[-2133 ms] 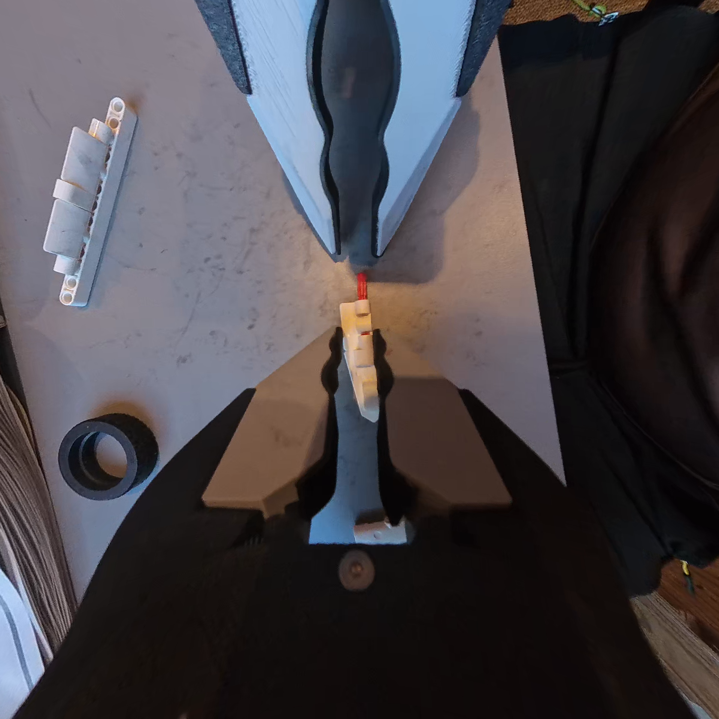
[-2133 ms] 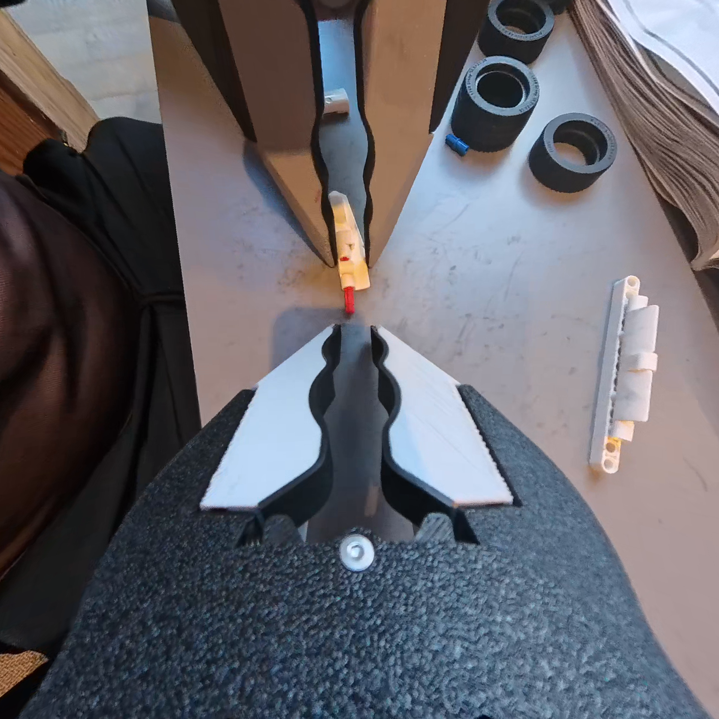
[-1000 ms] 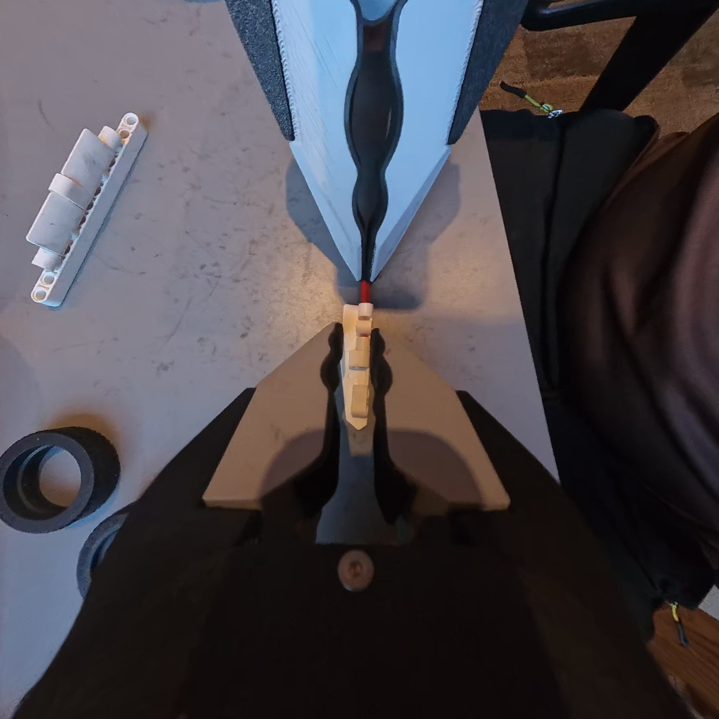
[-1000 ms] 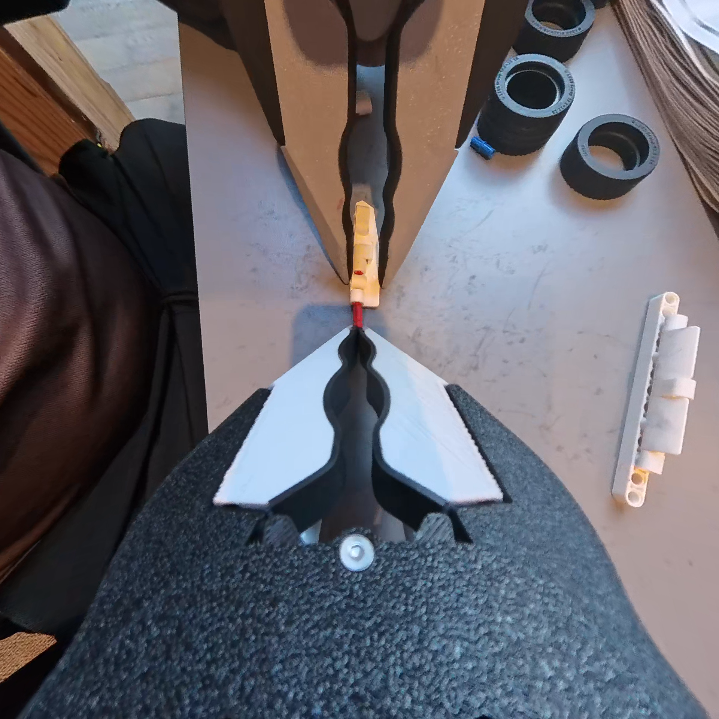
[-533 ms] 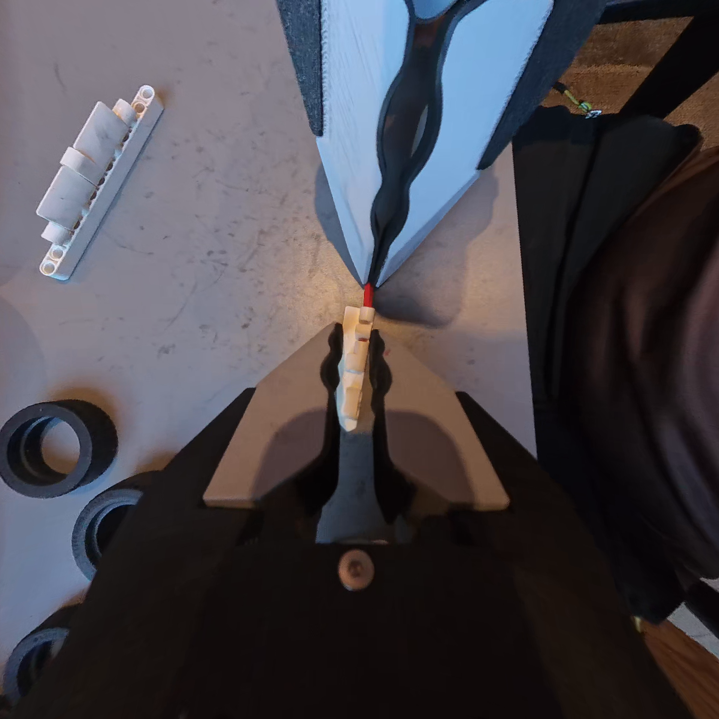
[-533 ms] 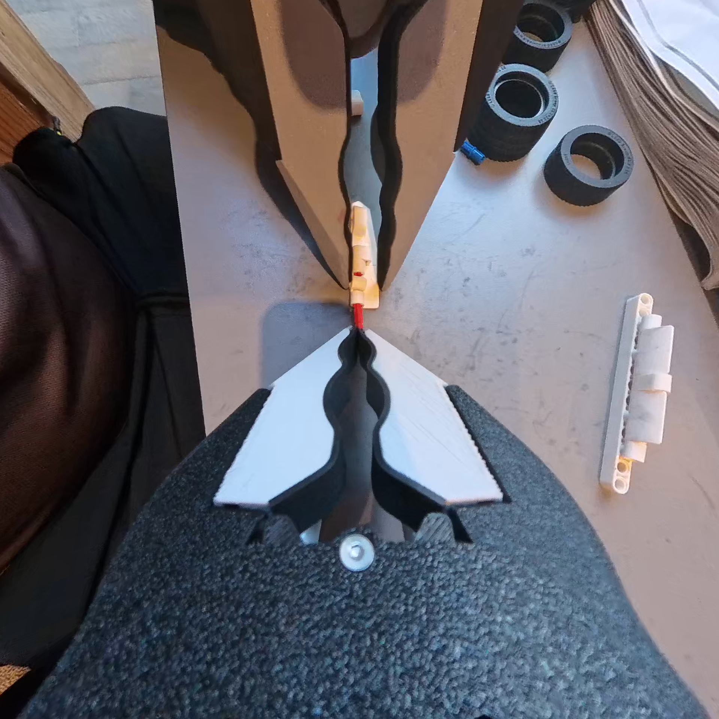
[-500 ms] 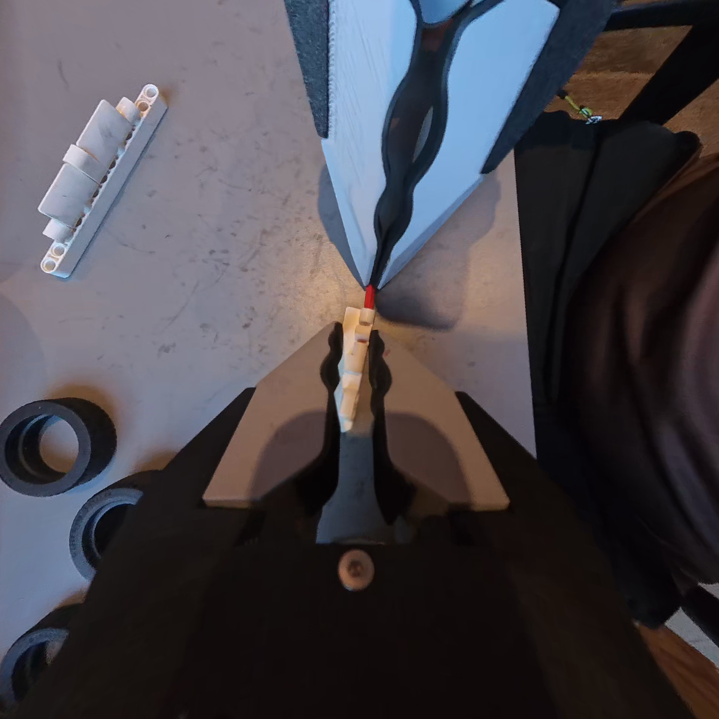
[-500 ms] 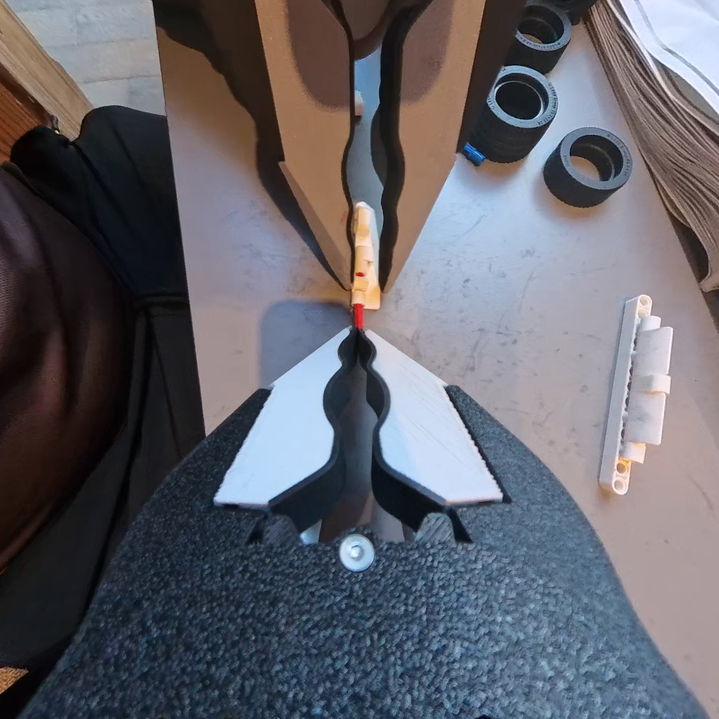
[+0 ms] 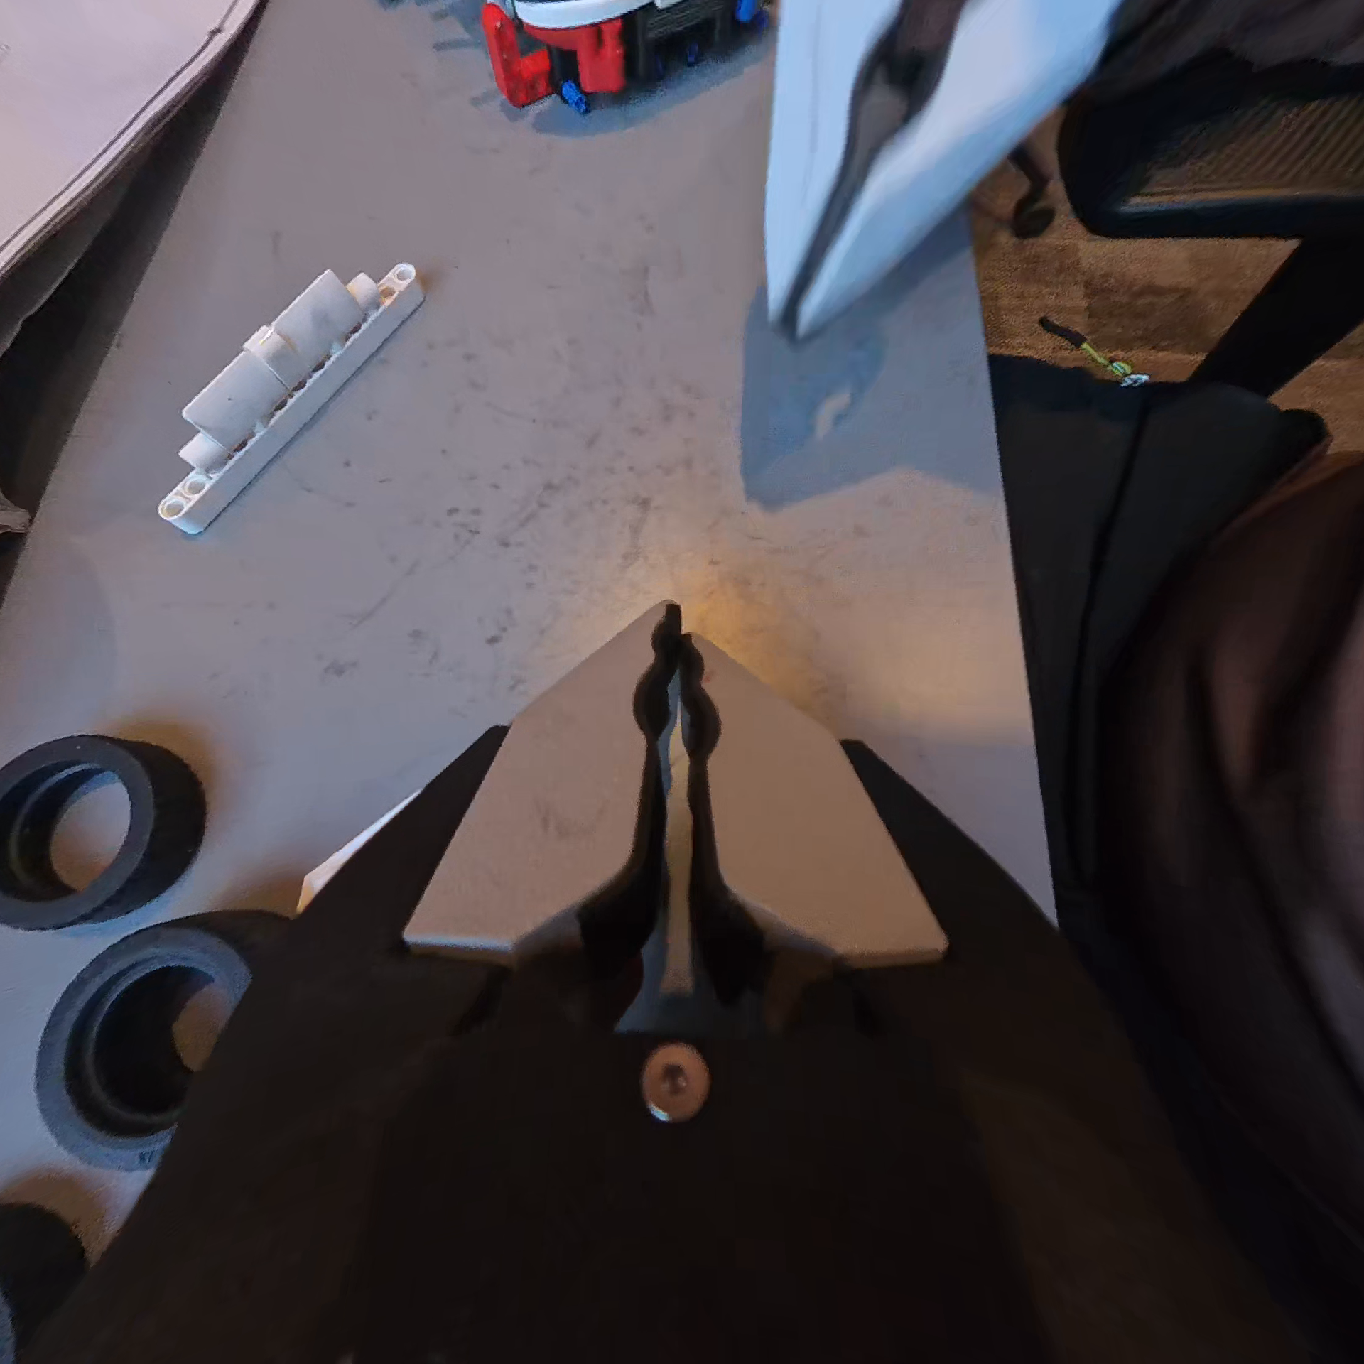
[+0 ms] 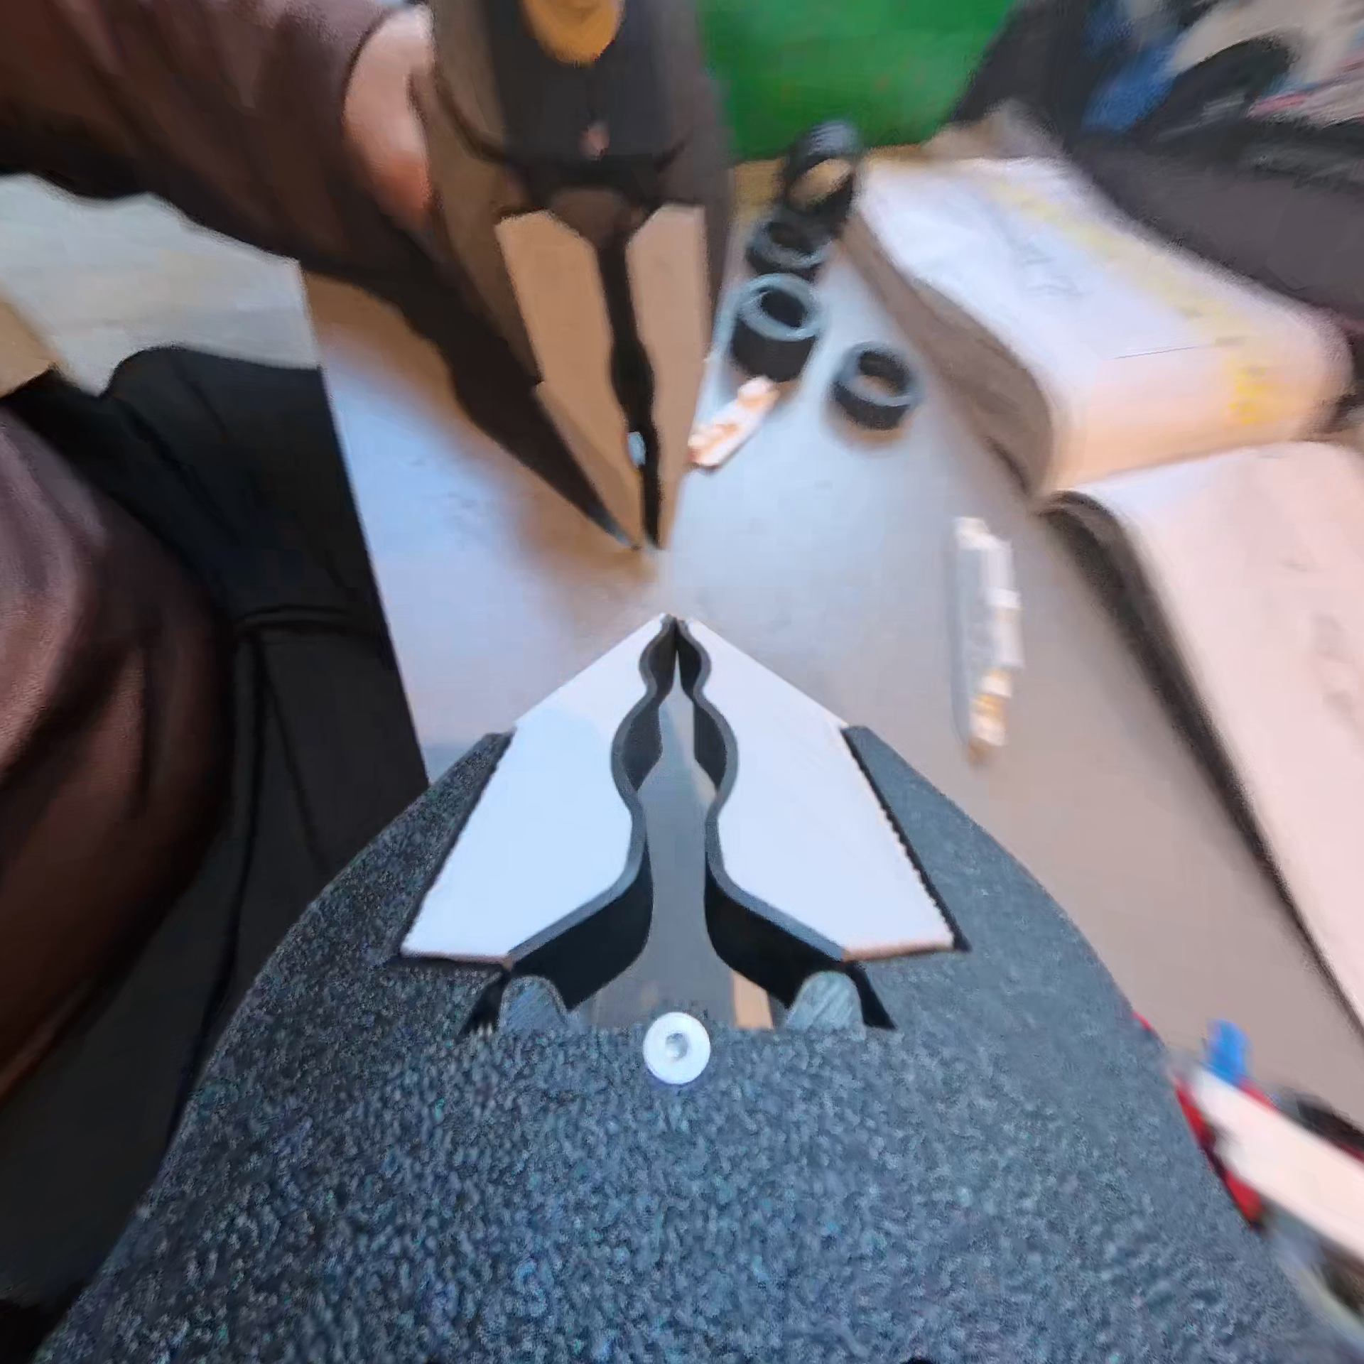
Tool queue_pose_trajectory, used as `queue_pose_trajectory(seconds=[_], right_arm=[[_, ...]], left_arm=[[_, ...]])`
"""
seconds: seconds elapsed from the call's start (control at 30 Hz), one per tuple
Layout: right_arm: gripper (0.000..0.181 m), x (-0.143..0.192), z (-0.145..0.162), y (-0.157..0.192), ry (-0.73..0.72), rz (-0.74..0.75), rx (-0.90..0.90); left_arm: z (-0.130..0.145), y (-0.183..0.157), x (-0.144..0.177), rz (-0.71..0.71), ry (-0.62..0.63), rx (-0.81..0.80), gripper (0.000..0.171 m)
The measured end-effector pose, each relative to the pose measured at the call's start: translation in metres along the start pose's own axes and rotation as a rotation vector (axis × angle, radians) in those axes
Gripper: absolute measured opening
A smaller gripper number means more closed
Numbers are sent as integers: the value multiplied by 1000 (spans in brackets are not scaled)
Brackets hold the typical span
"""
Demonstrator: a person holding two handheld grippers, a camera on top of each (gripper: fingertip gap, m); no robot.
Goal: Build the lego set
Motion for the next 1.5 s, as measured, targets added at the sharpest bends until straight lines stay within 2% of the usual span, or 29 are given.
queue_pose_trajectory(seconds=[0.13,0.23,0.27,0.3,0.33,0.37,0.43,0.53,0.6,0.73,0.8,0.87,0.97,1.07,1.13,1.23,1.33,1.5], right_arm=[[0,75,-2,-20,-198,276,-70],[0,100,4,-29,-313,357,-154],[8,103,4,-31,-332,367,-169],[17,103,3,-32,-338,375,-173],[18,101,2,-33,-332,384,-161],[19,95,3,-32,-312,387,-139],[19,76,8,-32,-225,390,-96],[18,55,16,-38,-99,412,-49],[16,45,16,-44,-83,418,-68],[14,33,10,-57,-112,447,-110],[17,20,7,-55,-130,368,-158],[19,11,4,-56,-116,354,-164],[19,5,-4,-52,-123,367,-141],[21,5,-13,-42,-143,395,-127],[23,10,-19,-31,-176,399,-111],[32,16,-17,-11,-192,374,-117],[38,27,-4,9,-172,353,-138],[39,55,23,50,-210,305,-254]], left_arm=[[-1,4,-3,-20,23,40,0],[-15,1,5,-27,-21,103,0],[-21,-3,11,-34,-49,122,1],[-26,-9,16,-45,-72,150,19],[-31,-18,20,-51,-81,187,39],[-36,-31,24,-36,-89,227,46],[-53,-52,31,-53,-142,272,48],[-80,-65,33,-128,-240,269,45],[-87,-72,29,-150,-277,265,42],[-93,-93,20,-176,-230,316,48],[-87,-105,22,-222,-233,361,50],[-82,-125,25,-193,-289,431,44],[-65,-153,24,-180,-228,471,51],[-46,-166,28,-261,-225,486,48],[-39,-179,28,-246,-228,524,55],[-22,-202,26,-237,-200,518,56],[11,-233,28,-222,-111,476,56],[88,-290,36,-171,-6,510,49]])
Point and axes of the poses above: each gripper's, where its closed fingertips meet, x back along the fingers, z out of its underside, y = z × x across the jaws, the point moved 3 cm from there along x, back along the fingers, and after that the axes turned 12 degrees about -z, right-handed, at the moved point
